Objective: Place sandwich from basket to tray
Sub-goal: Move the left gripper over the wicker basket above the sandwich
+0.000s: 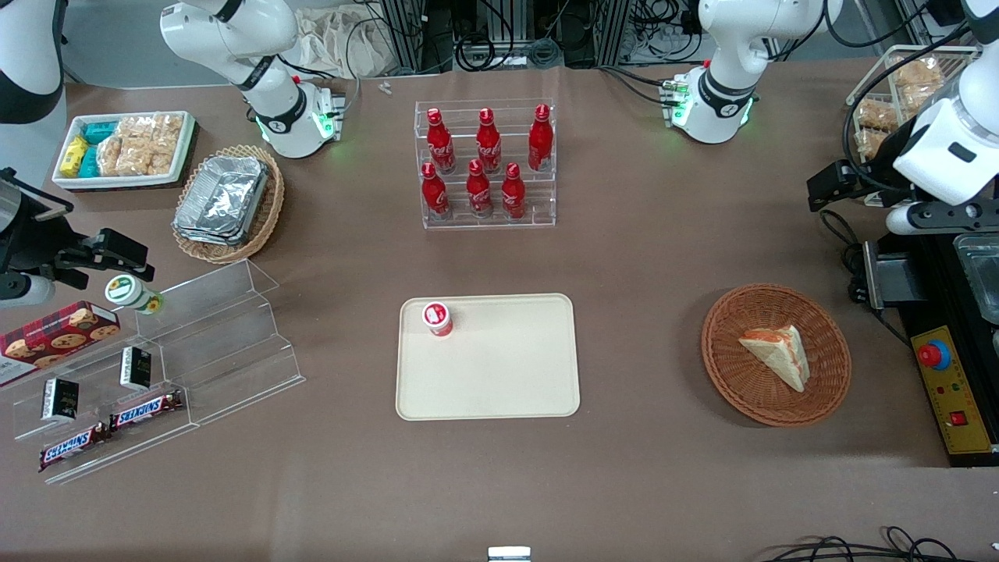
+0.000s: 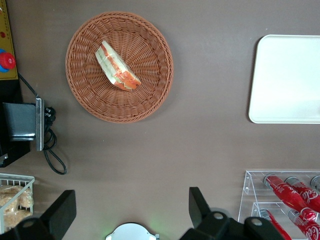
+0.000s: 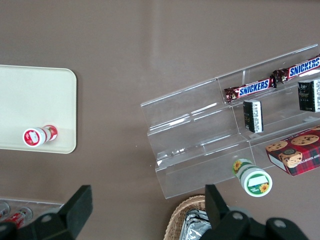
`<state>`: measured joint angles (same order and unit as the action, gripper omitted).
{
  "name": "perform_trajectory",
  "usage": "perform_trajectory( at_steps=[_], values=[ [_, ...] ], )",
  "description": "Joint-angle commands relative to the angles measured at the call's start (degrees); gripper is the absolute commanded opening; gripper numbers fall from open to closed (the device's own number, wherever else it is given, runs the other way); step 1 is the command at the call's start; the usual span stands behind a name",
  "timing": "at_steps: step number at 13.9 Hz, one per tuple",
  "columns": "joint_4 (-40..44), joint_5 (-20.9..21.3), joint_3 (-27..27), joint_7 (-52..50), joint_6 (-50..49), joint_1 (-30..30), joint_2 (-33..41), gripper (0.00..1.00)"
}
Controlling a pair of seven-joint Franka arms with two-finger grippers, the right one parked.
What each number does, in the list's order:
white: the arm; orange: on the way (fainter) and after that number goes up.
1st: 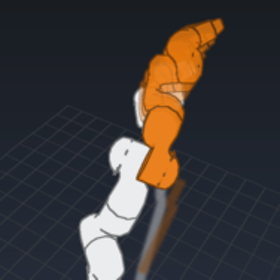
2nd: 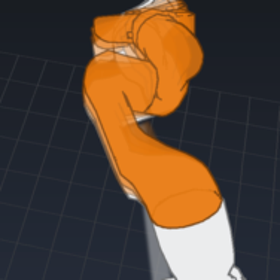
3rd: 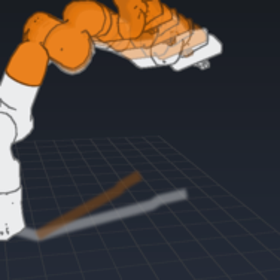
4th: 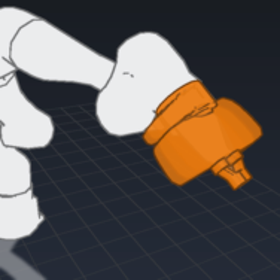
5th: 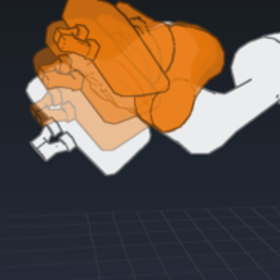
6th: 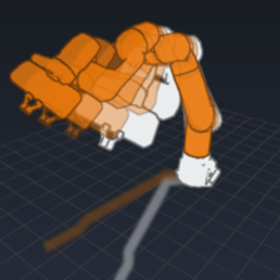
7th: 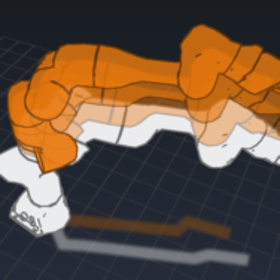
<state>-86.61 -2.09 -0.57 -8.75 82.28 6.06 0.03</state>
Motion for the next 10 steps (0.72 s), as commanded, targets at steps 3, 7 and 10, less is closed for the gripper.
perform_trajectory(
  at_steps=[3, 7, 10],
  values=[
    [1.36, 0.42, 0.66, -0.3, -0.54, 0.88, -0.64, 1.0],
    [1.45, 0.6, 0.92, -1.53, 0.51, 0.27, -0.9, 1.0],
    [1.27, 0.86, 1.28, -2.93, 1.92, -1.04, -1.87, 1.0]
  ],
)
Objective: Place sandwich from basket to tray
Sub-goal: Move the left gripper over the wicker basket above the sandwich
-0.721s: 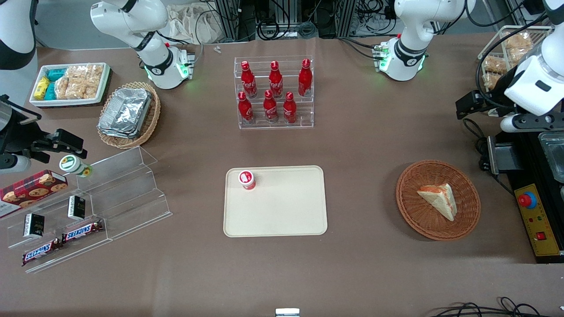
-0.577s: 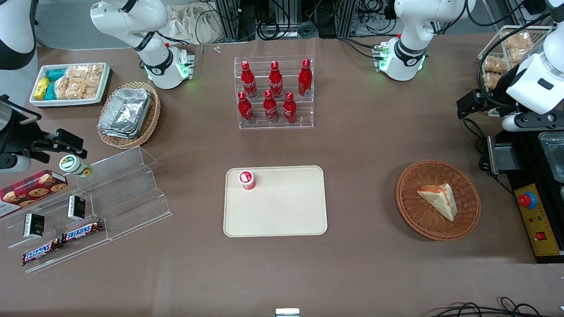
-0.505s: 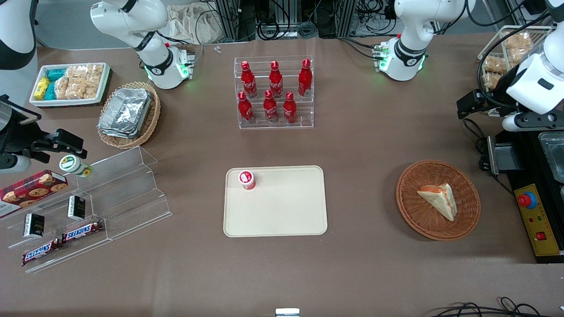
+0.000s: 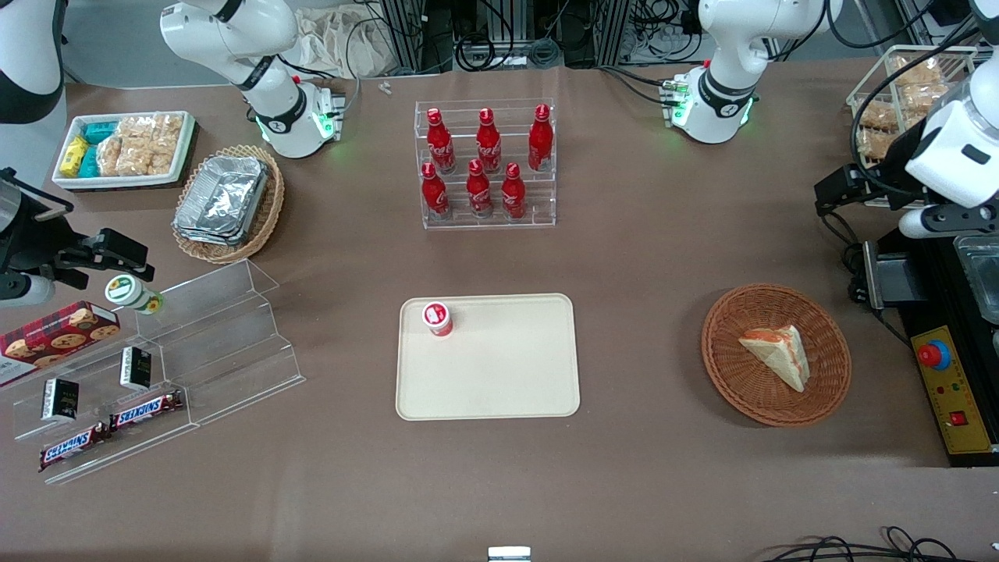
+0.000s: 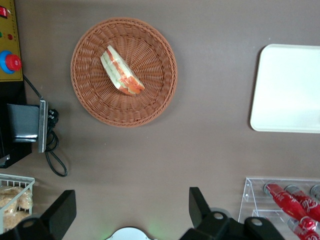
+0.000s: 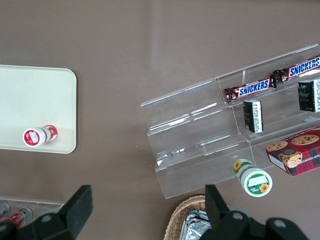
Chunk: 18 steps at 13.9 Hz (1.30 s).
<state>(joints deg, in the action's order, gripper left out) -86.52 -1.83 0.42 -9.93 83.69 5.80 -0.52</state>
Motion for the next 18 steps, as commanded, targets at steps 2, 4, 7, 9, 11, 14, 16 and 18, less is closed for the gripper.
perform_trajectory(
  at_steps=[2, 4, 7, 9, 11, 14, 16, 18],
  values=[
    [0.65, 1.04, 0.28, -2.47, 1.81, -2.71, -1.85, 1.0],
    [-0.75, 0.17, 0.19, -2.99, 4.19, -6.31, -2.29, 1.0],
    [-5.67, -0.71, 0.19, -4.04, 8.4, -11.93, -3.26, 1.0],
    [-8.13, -2.56, 0.19, -7.02, 11.74, -14.49, -4.83, 1.0],
    [-10.94, -2.56, 0.19, -10.97, 16.3, -14.85, -6.59, 1.0],
    [-16.12, -1.86, 0.11, -18.18, 23.51, -14.5, -9.75, 1.0],
    [-18.68, -1.86, 0.02, -22.57, 29.39, -14.5, -12.04, 1.0],
    [-19.57, -1.86, -0.24, -25.4, 34.58, -13.62, -15.29, 1.0]
  ],
)
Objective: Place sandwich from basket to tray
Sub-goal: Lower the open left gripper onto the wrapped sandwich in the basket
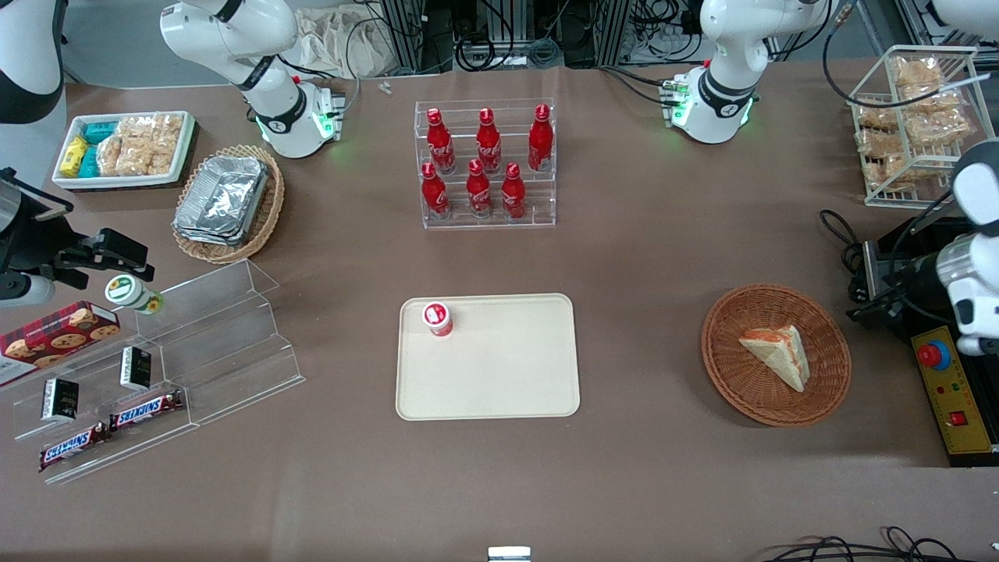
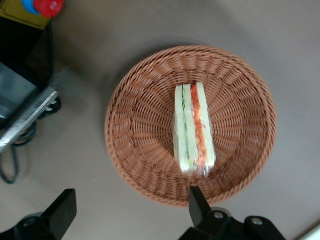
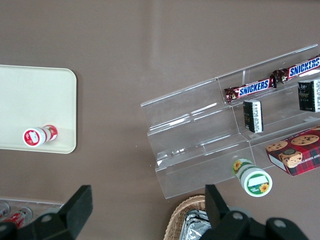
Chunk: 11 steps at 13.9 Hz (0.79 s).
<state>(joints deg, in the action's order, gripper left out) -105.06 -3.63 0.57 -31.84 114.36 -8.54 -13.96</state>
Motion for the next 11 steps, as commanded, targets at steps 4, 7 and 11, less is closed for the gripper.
perform_trajectory(
  at_steps=[4, 7, 11],
  values=[
    [-2.07, -0.06, -0.4, -6.38, 9.28, 3.78, -7.21, 1.0],
    [-1.99, -0.06, -0.48, -8.24, 11.05, 4.4, -8.45, 1.0],
    [-2.07, -0.77, -0.48, -8.42, 13.34, 4.67, -11.17, 1.0]
  ],
)
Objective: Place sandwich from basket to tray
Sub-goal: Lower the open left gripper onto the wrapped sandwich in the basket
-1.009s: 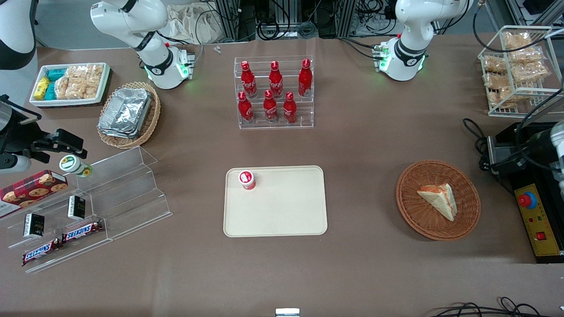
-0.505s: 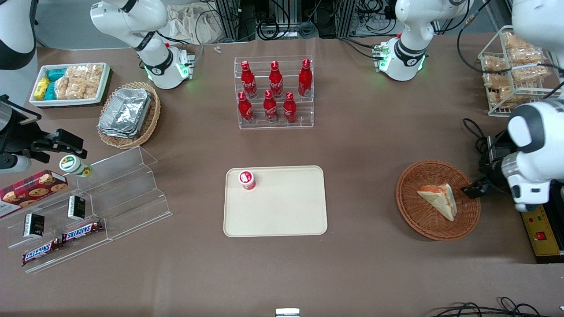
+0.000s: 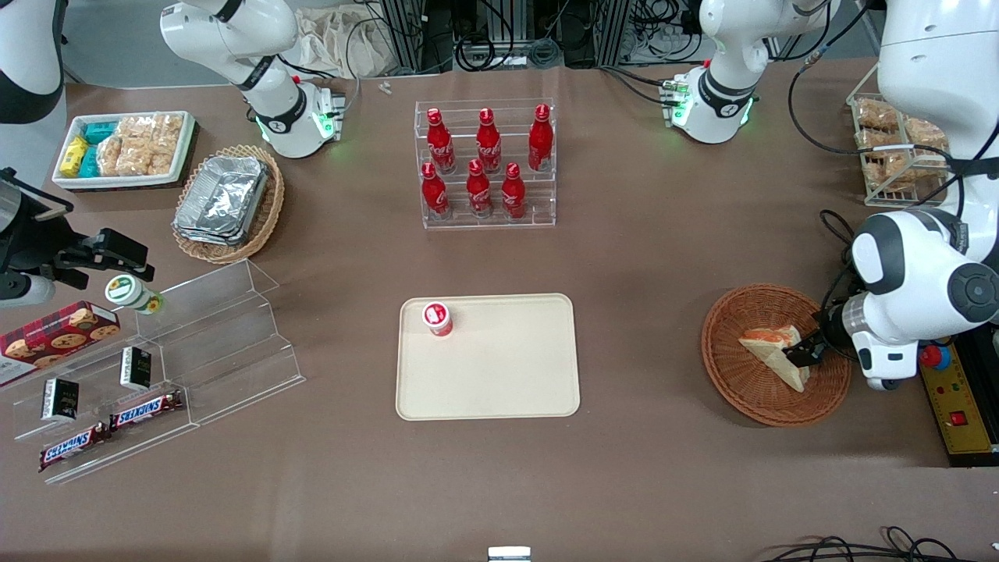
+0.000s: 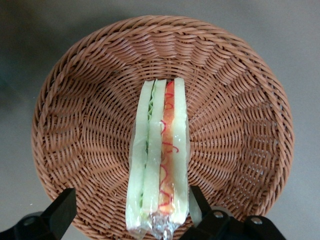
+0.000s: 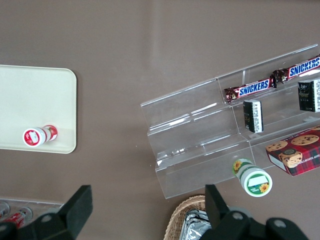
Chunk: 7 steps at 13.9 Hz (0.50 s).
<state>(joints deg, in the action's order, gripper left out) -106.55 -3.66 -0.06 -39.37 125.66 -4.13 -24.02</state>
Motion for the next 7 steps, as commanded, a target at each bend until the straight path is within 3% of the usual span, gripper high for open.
perform_trajectory(
  at_steps=[1, 4, 5, 7],
  values=[
    [-0.59, -0.73, 0.15, -0.88, 2.04, 0.35, -1.64, 1.0],
    [-0.59, -0.73, 0.15, -1.4, 3.44, 1.14, -3.13, 0.99],
    [-0.5, -0.73, 0.15, -2.45, 3.79, 1.93, -3.92, 0.88],
    [-0.5, -0.73, 0.15, -4.21, 5.02, 2.72, -4.45, 0.42]
  ],
)
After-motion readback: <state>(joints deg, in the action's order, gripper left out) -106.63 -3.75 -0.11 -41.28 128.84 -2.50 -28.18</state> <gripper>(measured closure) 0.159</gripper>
